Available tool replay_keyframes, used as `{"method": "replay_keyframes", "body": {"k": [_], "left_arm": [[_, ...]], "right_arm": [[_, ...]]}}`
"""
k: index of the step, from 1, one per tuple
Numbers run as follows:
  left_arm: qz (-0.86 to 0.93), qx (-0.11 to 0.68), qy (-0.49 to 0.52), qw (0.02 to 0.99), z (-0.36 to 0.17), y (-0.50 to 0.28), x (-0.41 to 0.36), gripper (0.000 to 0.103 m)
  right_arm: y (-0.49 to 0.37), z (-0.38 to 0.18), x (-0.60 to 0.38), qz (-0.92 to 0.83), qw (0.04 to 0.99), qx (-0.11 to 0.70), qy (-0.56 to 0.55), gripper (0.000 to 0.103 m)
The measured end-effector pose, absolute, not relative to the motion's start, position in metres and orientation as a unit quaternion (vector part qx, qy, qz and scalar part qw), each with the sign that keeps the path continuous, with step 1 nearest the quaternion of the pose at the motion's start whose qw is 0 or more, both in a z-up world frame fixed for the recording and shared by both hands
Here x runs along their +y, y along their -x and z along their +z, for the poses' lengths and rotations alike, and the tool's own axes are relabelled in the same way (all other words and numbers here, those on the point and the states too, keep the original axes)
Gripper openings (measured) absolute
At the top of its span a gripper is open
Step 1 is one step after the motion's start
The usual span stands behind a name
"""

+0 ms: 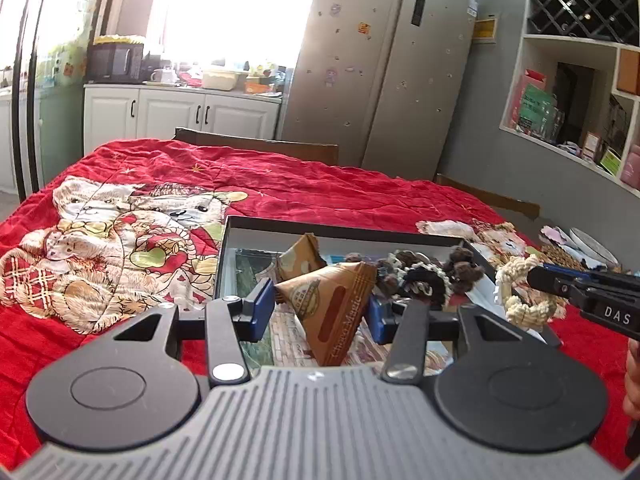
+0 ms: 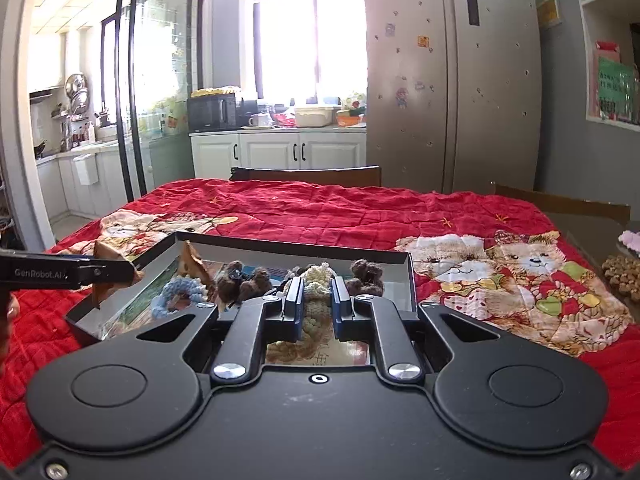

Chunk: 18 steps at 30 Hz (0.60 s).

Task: Organize objects
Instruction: 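Lower the packet and cream scrunchie into the box and open both grippers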

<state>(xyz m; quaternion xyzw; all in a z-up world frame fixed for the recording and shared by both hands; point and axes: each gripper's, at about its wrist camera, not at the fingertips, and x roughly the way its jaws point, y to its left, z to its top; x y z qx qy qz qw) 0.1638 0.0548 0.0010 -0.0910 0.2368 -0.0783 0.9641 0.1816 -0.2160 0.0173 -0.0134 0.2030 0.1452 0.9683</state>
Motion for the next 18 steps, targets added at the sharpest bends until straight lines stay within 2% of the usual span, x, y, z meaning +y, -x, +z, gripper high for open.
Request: {"method": "replay_keyframes", "body": {"k": [18], "left_arm": [[-0.068, 0.236, 0.085, 0.966, -0.017, -0.189, 0.052, 0.051]], "right_arm": [[-0.227, -0.015, -0.217, 0.108, 0.969, 0.220, -0.019, 0.013]]}}
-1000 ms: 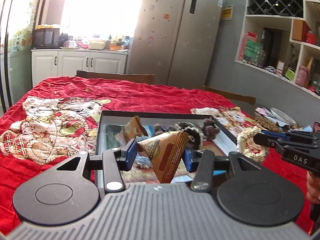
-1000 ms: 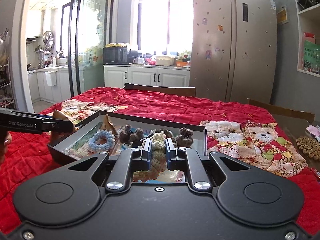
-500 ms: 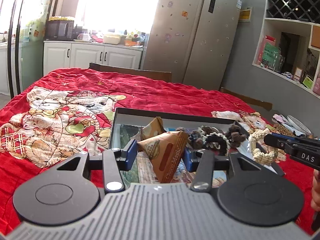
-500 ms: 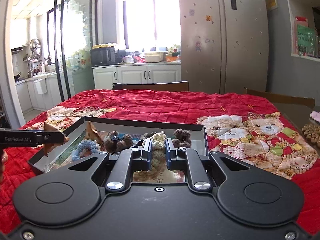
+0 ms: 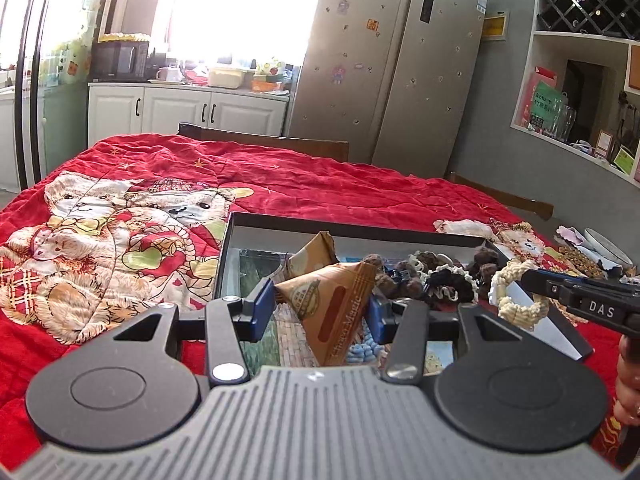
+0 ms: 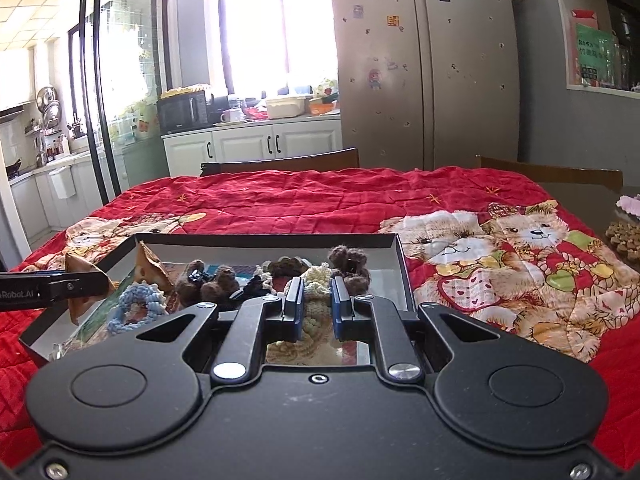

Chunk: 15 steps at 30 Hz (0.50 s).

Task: Organize objects
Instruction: 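Lower the packet and cream scrunchie into the box and open both grippers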

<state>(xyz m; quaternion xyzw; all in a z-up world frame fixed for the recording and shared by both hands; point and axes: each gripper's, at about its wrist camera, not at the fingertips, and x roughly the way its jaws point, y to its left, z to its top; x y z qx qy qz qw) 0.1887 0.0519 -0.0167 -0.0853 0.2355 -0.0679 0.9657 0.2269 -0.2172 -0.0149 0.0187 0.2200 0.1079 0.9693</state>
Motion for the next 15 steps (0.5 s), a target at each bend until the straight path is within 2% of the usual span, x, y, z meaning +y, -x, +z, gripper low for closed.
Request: {"method": "replay_keyframes", "body": {"k": [15], "left_arm": [[-0.066, 0.242, 0.069, 0.966, -0.028, -0.198, 0.046, 0.051]], "right_arm": [[-0.239, -0.031, -0.218, 0.090, 0.968, 0.235, -0.021, 0.013]]}}
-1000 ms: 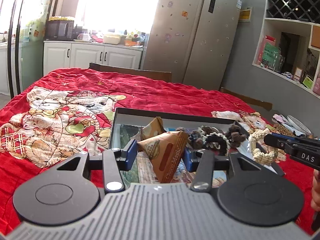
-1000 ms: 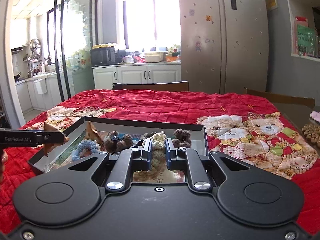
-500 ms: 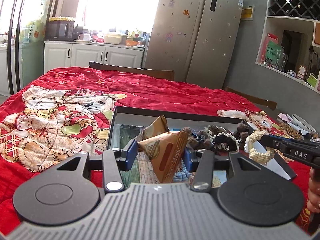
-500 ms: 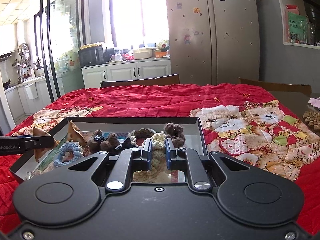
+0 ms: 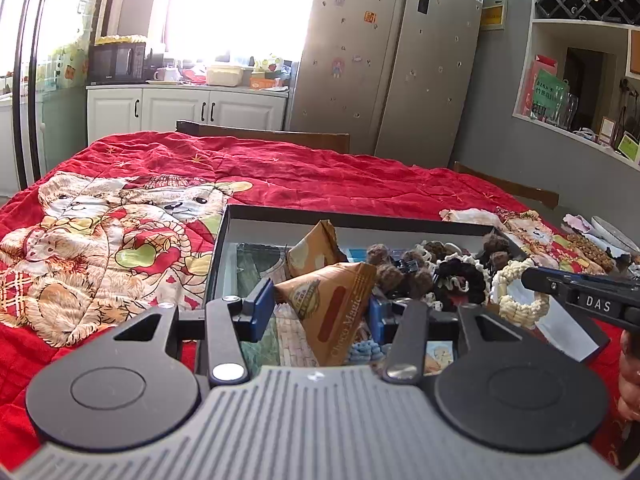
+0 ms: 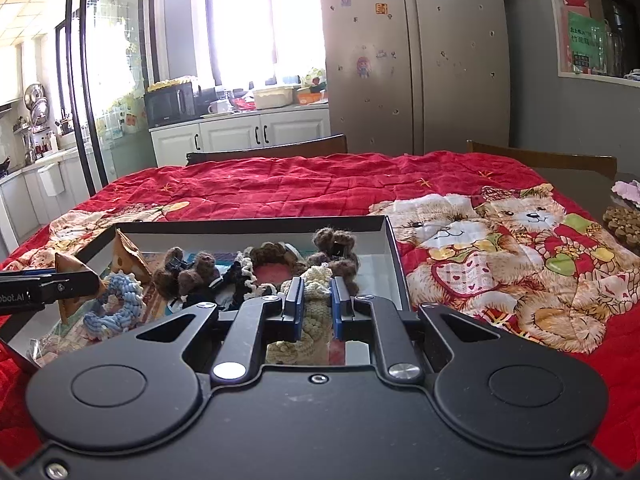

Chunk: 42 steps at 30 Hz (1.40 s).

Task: Organize objects
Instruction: 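Lower the packet and cream scrunchie into the box and open both grippers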

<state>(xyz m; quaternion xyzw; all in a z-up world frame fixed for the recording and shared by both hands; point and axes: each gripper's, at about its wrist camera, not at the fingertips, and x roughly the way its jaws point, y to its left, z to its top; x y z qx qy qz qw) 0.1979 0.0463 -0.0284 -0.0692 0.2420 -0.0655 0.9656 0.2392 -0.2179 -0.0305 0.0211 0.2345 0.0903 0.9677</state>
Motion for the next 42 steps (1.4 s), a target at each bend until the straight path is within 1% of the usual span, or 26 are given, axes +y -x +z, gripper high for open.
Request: {"method": "replay_keyframes", "body": {"k": [29, 40, 42], "left_arm": [[-0.057, 0.239, 0.028, 0.969, -0.035, -0.203, 0.037, 0.053], [-0.057, 0.239, 0.029, 0.969, -0.036, -0.203, 0.037, 0.054], [-0.056, 0.239, 0.029, 0.969, -0.036, -0.203, 0.037, 0.058]], "right_arm": [[-0.251, -0.040, -0.218, 0.086, 0.962, 0.257, -0.024, 0.014], [-0.254, -0.043, -0.219, 0.081, 0.962, 0.261, -0.020, 0.016], [-0.254, -0.043, -0.219, 0.080, 0.962, 0.261, -0.020, 0.017]]}}
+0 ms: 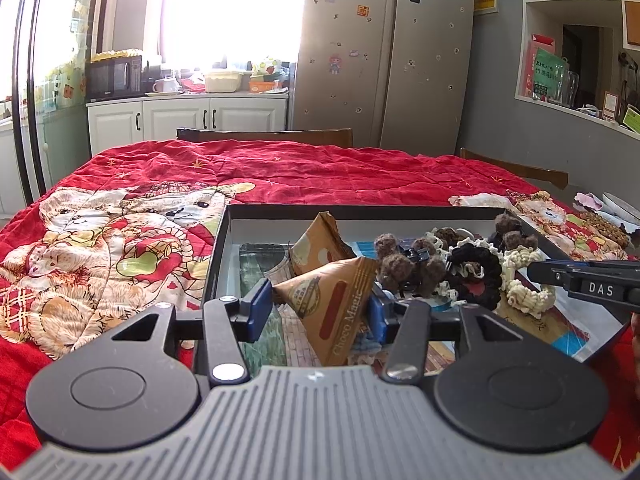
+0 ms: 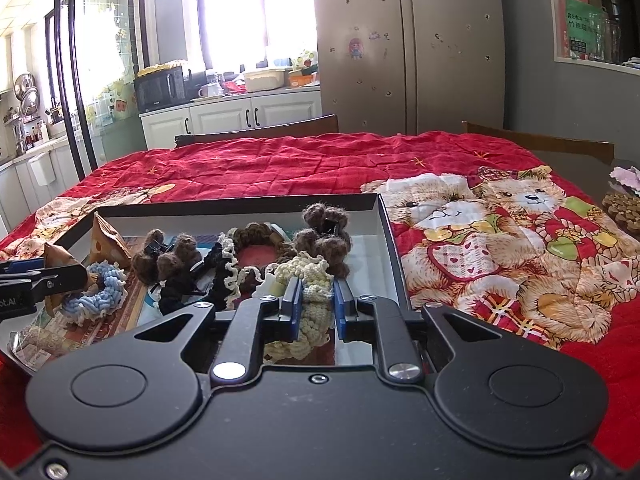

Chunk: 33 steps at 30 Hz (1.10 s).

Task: Organize objects
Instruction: 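Lower the packet and cream scrunchie into the box and open both grippers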

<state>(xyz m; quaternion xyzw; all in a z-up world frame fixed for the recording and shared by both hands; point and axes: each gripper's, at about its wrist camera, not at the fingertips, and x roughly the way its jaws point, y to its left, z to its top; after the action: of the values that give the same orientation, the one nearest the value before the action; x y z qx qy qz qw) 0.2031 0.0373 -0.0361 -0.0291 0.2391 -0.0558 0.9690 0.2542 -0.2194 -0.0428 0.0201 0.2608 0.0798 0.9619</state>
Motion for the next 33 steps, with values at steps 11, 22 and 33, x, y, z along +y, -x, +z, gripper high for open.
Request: {"method": "replay_keyframes", "body": {"k": [11, 22, 33], "left_arm": [[-0.056, 0.240, 0.033, 0.969, -0.0363, -0.2033, 0.0385, 0.066], [-0.057, 0.237, 0.038, 0.969, -0.0353, -0.2025, 0.0390, 0.071], [-0.057, 0.223, 0.042, 0.972, -0.0299, -0.1974, 0.0391, 0.083]], "right_arm": [[-0.2548, -0.0434, -0.2212, 0.077, 0.963, 0.259, -0.022, 0.023], [-0.2529, -0.0415, -0.2217, 0.074, 0.965, 0.250, -0.023, 0.041], [-0.2484, -0.0382, -0.2205, 0.074, 0.968, 0.237, -0.018, 0.046]]}}
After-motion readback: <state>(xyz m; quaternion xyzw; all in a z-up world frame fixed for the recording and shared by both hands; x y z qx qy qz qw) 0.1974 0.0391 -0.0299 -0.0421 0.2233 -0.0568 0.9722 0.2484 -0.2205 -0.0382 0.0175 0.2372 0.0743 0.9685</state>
